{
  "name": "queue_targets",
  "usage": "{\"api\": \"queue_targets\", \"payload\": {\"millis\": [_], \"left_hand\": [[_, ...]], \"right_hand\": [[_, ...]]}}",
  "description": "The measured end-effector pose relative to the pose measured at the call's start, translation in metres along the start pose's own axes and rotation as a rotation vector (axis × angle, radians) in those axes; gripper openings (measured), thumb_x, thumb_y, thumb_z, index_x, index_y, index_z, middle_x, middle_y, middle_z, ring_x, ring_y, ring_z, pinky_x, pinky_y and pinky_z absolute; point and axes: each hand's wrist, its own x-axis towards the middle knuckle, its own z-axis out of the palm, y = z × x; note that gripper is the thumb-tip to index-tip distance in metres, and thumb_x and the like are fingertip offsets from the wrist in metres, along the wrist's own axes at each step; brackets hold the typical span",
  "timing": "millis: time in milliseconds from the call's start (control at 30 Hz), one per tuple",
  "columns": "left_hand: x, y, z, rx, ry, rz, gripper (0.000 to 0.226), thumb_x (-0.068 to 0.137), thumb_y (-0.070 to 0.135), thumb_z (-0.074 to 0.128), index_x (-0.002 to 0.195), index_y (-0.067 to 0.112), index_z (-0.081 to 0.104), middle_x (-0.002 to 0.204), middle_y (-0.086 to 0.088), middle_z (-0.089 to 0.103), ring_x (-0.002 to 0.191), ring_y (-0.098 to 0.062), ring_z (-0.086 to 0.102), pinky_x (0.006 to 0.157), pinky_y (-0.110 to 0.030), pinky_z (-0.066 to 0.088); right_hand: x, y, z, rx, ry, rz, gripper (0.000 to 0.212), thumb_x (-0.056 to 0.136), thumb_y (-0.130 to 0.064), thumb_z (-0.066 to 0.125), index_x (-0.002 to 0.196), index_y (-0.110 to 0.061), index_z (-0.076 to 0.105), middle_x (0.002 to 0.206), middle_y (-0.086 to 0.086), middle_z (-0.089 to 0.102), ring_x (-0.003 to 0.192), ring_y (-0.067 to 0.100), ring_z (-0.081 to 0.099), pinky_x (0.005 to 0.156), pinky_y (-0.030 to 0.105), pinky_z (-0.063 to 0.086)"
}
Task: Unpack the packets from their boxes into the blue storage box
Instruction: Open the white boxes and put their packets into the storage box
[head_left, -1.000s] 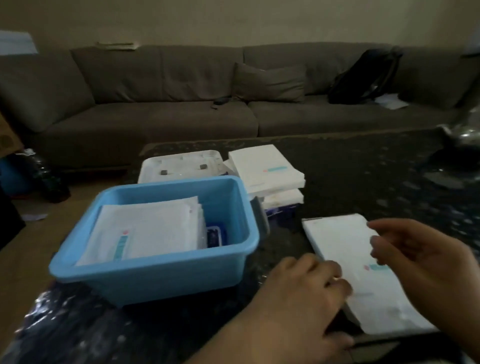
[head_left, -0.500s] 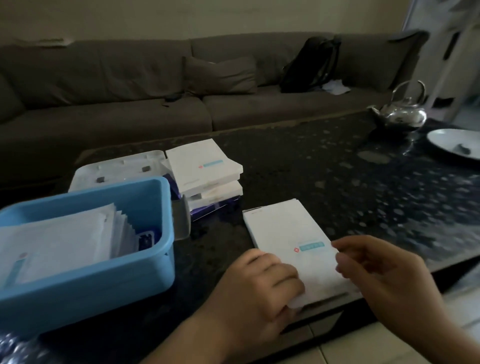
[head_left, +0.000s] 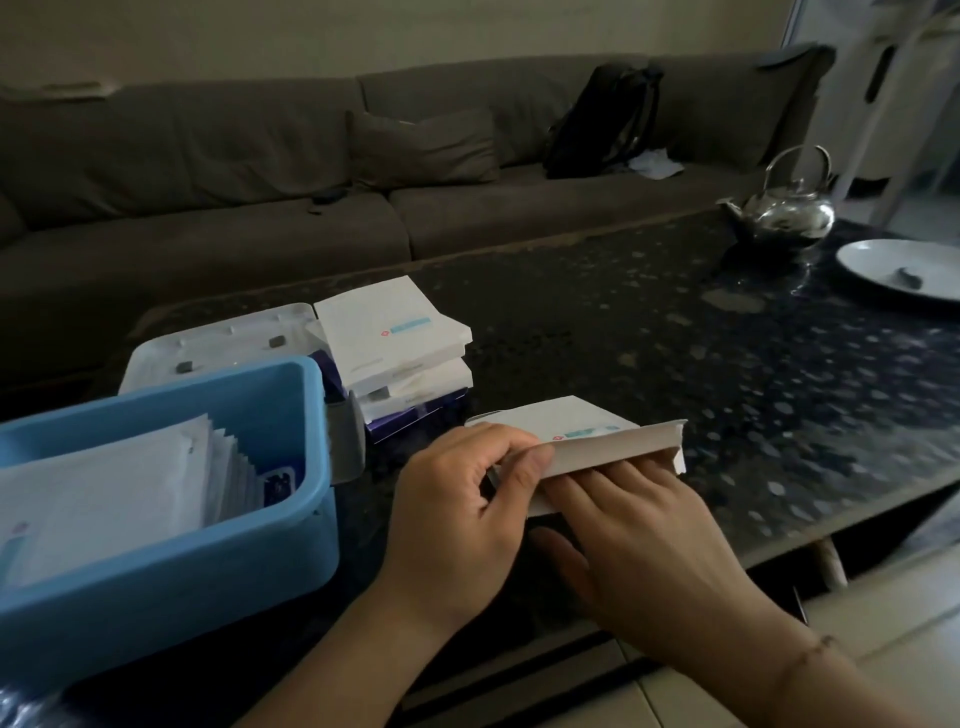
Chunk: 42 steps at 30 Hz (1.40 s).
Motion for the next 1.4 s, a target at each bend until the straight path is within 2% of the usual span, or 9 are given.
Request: {"api": "queue_targets", "payload": {"millis": [267,533,700,800,933,1067,1200,1300,1400], "left_hand": [[0.001,0.002,-0.001,-0.007,0.007,0.008,0.023,0.094,0.034,0.059,0.086,0.020,0.076,0.079,0.017,0.069,0.077,-0.006,0.066,0.065,-0.029,0.055],[0.005,0.001,-0.009,-0.009,-0.197,0.024,0.021,0.088,0.037,0.063,0.084,0.021,0.077,0.084,0.015,0.073,0.085,-0.007,0.068,0.073,-0.034,0.056],[0.004,-0.002,-0.014,0.174,-0.570,0.099,0.024,0.088,0.044,0.059,0.100,0.029,0.074,0.101,0.021,0.071,0.099,0.000,0.061,0.085,-0.033,0.052],[0.005,0.008,-0.020,-0.006,-0.688,-0.090,0.030,0.088,0.024,0.058,0.115,0.030,0.072,0.114,0.017,0.070,0.108,-0.005,0.062,0.091,-0.036,0.052],[0.011,0.032,-0.026,-0.506,-0.524,-0.441,0.047,0.093,0.043,0.044,0.102,0.009,0.073,0.099,-0.007,0.075,0.094,-0.026,0.070,0.081,-0.045,0.057],[0.013,0.038,-0.030,-0.559,-0.423,-0.638,0.035,0.083,0.041,0.064,0.087,0.010,0.078,0.094,-0.009,0.077,0.091,-0.027,0.073,0.086,-0.043,0.058],[0.015,0.040,-0.047,-0.763,-0.174,-0.798,0.026,0.081,0.029,0.063,0.091,0.009,0.078,0.102,-0.009,0.076,0.097,-0.025,0.073,0.087,-0.045,0.055],[0.017,0.046,-0.064,-0.878,0.081,-0.796,0.023,0.076,0.027,0.064,0.090,0.017,0.080,0.102,-0.006,0.077,0.095,-0.024,0.074,0.077,-0.039,0.058],[0.014,0.047,-0.082,-0.781,0.172,-0.748,0.021,0.067,0.033,0.067,0.083,0.027,0.079,0.096,-0.004,0.078,0.090,-0.023,0.075,0.076,-0.040,0.059]], "right_hand": [[-0.017,-0.002,-0.017,0.047,0.193,-0.120,0.025,0.092,-0.014,0.051,0.083,-0.013,0.075,0.085,0.003,0.073,0.079,0.025,0.071,0.066,0.039,0.057],[-0.042,0.000,-0.072,0.035,0.352,-0.181,0.037,0.100,-0.016,0.043,0.094,-0.022,0.079,0.100,-0.008,0.075,0.091,0.013,0.072,0.079,0.033,0.056],[-0.027,0.040,-0.103,0.551,0.250,0.301,0.020,0.087,-0.073,0.046,0.104,-0.072,0.055,0.100,-0.048,0.059,0.090,-0.019,0.060,0.076,0.006,0.048],[-0.003,0.054,-0.109,0.788,0.031,0.441,0.012,0.079,-0.051,0.065,0.082,-0.062,0.068,0.079,-0.033,0.070,0.074,-0.011,0.067,0.062,0.003,0.049],[0.025,0.056,-0.091,0.996,-0.321,0.537,0.019,0.083,-0.014,0.069,0.091,-0.032,0.073,0.081,-0.010,0.077,0.077,0.006,0.074,0.070,0.026,0.058],[0.041,0.047,-0.078,1.163,-0.373,0.571,0.030,0.072,-0.024,0.071,0.101,-0.022,0.072,0.085,0.003,0.078,0.081,0.016,0.075,0.070,0.031,0.060],[0.043,0.036,-0.062,1.465,-0.137,0.830,0.049,0.069,-0.050,0.054,0.106,-0.021,0.071,0.091,0.003,0.077,0.081,0.018,0.075,0.065,0.033,0.057],[0.037,0.013,-0.058,1.717,-0.297,0.866,0.071,0.063,-0.072,0.062,0.105,-0.017,0.073,0.098,0.012,0.076,0.084,0.030,0.074,0.067,0.043,0.056],[0.041,-0.004,-0.056,1.714,-0.382,0.714,0.063,0.056,-0.047,0.089,0.109,-0.015,0.075,0.107,0.015,0.073,0.088,0.032,0.073,0.062,0.036,0.058]]}}
